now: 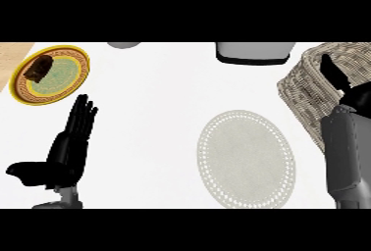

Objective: Pick the cupcake from the placemat and place it in the basket

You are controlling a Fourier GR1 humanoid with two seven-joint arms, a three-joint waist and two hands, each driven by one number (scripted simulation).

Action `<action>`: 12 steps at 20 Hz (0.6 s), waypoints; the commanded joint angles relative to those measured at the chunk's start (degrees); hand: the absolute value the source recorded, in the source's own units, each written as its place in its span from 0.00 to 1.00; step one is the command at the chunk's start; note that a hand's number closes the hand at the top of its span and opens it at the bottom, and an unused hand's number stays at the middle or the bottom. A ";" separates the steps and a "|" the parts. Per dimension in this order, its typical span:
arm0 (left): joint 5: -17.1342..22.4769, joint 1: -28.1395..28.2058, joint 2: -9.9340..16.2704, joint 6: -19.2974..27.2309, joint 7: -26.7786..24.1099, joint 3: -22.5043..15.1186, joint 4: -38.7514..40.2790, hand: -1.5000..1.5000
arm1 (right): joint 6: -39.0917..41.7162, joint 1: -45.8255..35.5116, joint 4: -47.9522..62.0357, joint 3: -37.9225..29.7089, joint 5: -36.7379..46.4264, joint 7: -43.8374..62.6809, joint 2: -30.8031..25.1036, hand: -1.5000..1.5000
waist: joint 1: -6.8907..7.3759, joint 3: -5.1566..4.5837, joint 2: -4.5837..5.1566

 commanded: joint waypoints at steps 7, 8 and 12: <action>-0.56 2.98 -0.94 0.26 2.58 -2.11 -4.39 0.50 | -7.67 4.70 -7.06 2.74 8.98 3.06 -0.45 0.00 | -0.58 1.37 0.61; 2.08 -0.88 0.84 -1.30 1.81 1.54 -0.48 0.50 | -7.29 4.22 -8.15 2.91 9.99 3.25 -1.06 0.00 | -0.85 1.35 0.70; -1.24 -3.12 -1.39 2.08 2.02 -0.27 0.77 0.50 | -4.17 9.96 -18.28 3.27 13.31 5.99 1.73 0.00 | -1.37 1.36 0.61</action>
